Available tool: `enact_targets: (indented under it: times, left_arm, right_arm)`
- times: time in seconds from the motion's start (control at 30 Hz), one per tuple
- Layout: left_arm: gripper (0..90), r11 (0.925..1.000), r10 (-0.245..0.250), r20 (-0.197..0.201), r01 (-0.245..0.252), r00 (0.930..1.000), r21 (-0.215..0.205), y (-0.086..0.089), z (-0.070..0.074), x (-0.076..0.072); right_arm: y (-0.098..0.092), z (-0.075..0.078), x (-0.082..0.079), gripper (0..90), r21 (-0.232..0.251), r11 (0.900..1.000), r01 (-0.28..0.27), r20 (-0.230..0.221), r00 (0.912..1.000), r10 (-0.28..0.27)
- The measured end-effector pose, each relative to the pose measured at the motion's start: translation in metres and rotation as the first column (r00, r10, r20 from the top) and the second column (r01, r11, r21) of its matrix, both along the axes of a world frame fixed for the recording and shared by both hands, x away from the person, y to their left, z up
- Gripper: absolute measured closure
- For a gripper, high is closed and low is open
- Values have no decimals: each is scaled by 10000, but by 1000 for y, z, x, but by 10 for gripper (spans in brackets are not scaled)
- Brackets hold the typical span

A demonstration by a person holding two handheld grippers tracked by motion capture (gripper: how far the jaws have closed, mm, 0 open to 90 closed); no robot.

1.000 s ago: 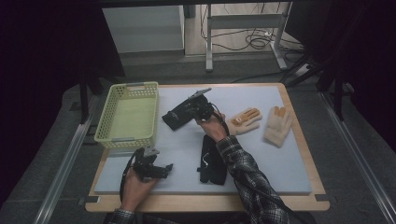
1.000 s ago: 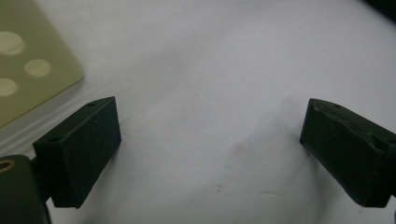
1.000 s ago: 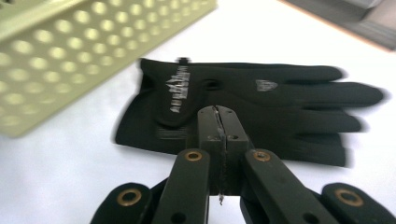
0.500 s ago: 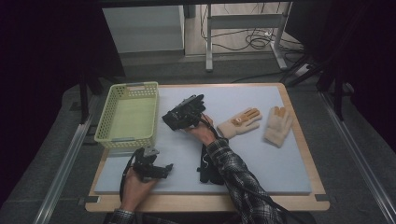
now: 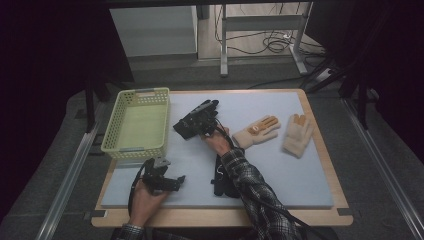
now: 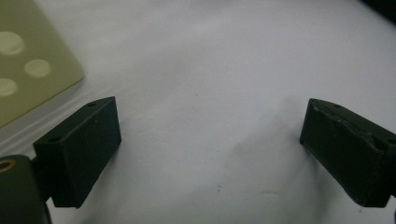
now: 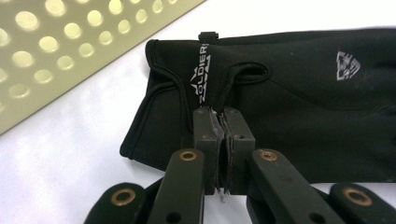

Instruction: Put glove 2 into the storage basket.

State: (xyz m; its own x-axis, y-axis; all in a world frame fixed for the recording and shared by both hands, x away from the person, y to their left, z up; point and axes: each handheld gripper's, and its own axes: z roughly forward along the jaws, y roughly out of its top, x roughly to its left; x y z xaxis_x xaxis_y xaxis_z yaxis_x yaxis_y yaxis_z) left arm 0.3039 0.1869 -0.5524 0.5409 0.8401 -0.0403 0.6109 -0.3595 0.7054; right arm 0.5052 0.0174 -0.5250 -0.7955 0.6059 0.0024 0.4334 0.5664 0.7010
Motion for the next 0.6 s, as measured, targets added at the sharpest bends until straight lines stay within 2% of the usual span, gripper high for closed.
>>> enact_targets:
  times: [0.1, 0.2, 0.57, 0.6]
  left_arm:
    - [57, 10000, -1, -1, 1, 10000, -2, 0, 0, 0]
    - [57, 10000, 3, -2, -3, 10000, -8, 0, 0, 0]
    - [57, 10000, -2, -7, 2, 10000, 17, 0, 0, 0]
    - [57, 10000, -2, -7, 2, 10000, 17, 0, 0, 0]
  right_arm:
    - [-1, 5, -3, 856, -92, 9999, -91, 230, 9997, 94]
    - [-6, 12, -6, 855, 27, 9999, -148, 325, 9994, 147]
    - [-32, 52, -28, 855, 277, 9974, -659, 877, 9941, 633]
    - [-32, 52, -28, 855, 277, 9974, -659, 877, 9941, 633]
